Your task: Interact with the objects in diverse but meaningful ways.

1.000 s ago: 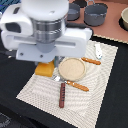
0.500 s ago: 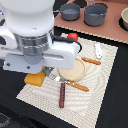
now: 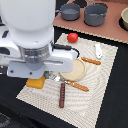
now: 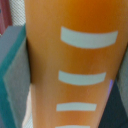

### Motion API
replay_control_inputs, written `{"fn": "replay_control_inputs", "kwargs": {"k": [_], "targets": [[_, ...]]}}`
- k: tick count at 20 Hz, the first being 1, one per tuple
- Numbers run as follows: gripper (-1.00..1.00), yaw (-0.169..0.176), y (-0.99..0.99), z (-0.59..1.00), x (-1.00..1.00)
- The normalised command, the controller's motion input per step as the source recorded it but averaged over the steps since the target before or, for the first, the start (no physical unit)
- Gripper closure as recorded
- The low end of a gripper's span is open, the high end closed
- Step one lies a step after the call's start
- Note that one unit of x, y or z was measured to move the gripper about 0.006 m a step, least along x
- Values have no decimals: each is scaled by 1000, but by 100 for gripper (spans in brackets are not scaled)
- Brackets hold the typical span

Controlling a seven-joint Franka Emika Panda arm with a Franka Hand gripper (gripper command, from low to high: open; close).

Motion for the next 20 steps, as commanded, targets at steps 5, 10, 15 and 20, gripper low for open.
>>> {"fn": "replay_control_inputs", "kwargs": {"k": [5, 10, 15, 20], "targets": [[100, 42, -201, -501, -310], [100, 40, -215, -459, -339], [100, 41, -149, -441, -415], [100, 38, -85, -381, -363]]}}
